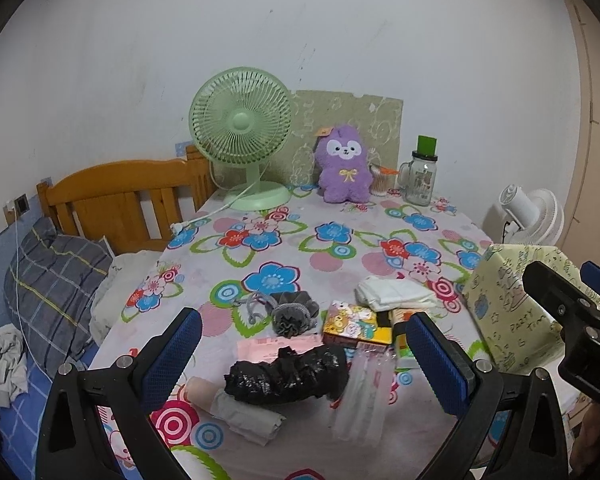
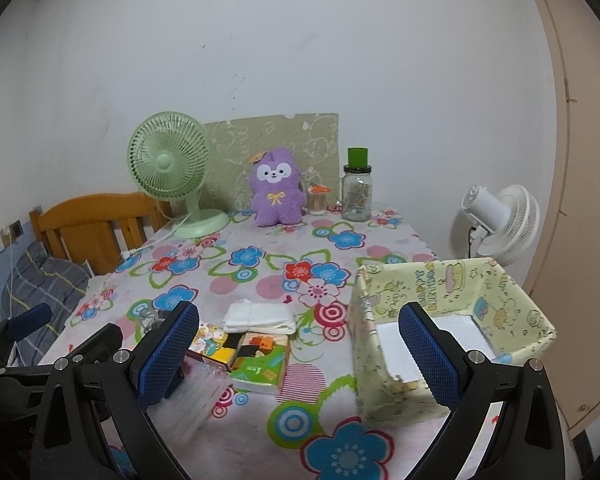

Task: Organize soft objects
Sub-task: 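Move the left tool to the white rolled cloth while the right tool approaches the clear plastic bag, then grasp the white rolled cloth with the left tool while the right tool grasps the clear plastic bag, then carry the white cloth with the left tool while the right tool carries the bag to the gift box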

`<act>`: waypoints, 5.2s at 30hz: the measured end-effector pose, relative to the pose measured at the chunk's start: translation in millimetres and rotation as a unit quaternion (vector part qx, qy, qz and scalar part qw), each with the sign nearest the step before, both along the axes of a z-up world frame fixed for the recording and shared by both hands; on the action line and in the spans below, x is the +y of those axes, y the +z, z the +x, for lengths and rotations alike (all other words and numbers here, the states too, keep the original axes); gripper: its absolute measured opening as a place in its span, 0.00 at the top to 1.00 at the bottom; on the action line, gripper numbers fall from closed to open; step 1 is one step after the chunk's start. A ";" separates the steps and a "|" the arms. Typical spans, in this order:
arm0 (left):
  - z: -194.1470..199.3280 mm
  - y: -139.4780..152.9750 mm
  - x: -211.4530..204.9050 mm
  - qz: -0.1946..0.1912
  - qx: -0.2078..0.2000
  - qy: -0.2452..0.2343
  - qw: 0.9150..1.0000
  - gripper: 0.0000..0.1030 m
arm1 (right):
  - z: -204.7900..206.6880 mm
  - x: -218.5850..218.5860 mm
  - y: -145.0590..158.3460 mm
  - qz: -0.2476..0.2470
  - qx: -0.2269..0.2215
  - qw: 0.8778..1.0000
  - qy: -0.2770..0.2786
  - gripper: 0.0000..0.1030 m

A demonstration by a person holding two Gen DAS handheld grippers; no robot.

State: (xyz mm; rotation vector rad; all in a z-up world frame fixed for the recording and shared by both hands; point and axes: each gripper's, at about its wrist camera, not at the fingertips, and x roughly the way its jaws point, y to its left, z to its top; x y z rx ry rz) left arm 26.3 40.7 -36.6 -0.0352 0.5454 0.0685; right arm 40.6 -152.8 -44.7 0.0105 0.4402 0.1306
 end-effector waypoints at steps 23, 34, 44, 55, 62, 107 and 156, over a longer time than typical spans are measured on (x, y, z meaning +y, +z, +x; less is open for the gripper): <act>21.8 -58.5 43.4 -0.004 0.091 0.003 0.996 0.08 | 31.3 62.6 -57.9 -0.008 0.076 0.997 0.028 0.08; 25.2 -81.0 58.5 -0.013 0.122 0.008 0.992 0.08 | 37.6 83.4 -78.6 -0.021 0.110 0.993 0.039 0.08; 35.9 -96.9 53.6 -0.016 0.145 -0.009 0.989 0.10 | 53.1 90.4 -98.3 -0.024 0.163 0.985 0.044 0.19; 36.5 -111.1 58.5 0.001 0.169 0.009 0.986 0.08 | 59.9 104.7 -120.3 -0.032 0.213 0.975 0.058 0.25; 33.1 -112.8 60.3 -0.002 0.161 0.008 0.987 0.09 | 59.7 105.3 -124.4 -0.020 0.229 0.972 0.052 0.41; 16.3 -59.7 16.1 -0.006 0.104 -0.028 0.994 0.46 | 34.6 74.2 -76.3 0.000 0.174 0.983 0.061 0.82; 25.4 -73.2 17.2 -0.001 0.128 -0.030 0.991 0.46 | 48.5 81.0 -89.8 -0.020 0.203 0.975 0.084 0.88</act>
